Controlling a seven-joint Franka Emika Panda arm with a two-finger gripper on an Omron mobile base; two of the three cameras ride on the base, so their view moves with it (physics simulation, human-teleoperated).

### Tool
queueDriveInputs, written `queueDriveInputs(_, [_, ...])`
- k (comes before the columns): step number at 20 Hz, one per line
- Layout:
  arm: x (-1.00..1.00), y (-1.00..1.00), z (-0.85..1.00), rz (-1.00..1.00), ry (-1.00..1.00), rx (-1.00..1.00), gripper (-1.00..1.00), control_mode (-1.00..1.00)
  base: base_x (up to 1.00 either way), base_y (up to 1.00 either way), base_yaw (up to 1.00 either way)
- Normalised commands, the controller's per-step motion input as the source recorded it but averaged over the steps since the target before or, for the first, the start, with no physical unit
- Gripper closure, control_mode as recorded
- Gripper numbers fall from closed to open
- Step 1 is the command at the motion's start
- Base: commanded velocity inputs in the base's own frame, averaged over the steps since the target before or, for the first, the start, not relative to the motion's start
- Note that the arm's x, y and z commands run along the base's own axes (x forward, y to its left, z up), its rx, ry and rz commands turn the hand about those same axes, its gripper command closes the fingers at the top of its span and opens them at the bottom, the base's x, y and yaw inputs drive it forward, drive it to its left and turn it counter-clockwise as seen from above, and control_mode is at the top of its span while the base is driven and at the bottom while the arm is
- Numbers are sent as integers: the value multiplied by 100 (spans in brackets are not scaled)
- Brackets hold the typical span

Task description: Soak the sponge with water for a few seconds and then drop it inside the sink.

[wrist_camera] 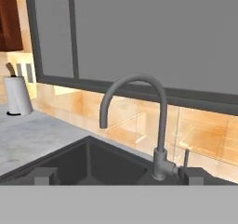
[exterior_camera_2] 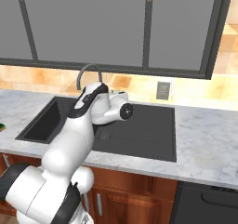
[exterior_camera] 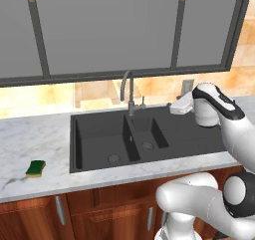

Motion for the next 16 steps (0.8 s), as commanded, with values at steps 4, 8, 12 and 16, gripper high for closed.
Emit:
queueDriveInputs(4, [18, 0, -16, 4, 0, 0, -100, -100, 0, 0, 0])
queueDriveInputs(8, [18, 0, -20, 1, 2, 0, -100, -100, 0, 0, 0])
queueDriveInputs(12, [18, 0, -24, 0, 4, 0, -100, -100, 0, 0, 0])
queueDriveInputs(16, [24, 0, -11, 0, 5, 0, -100, -100, 0, 0, 0])
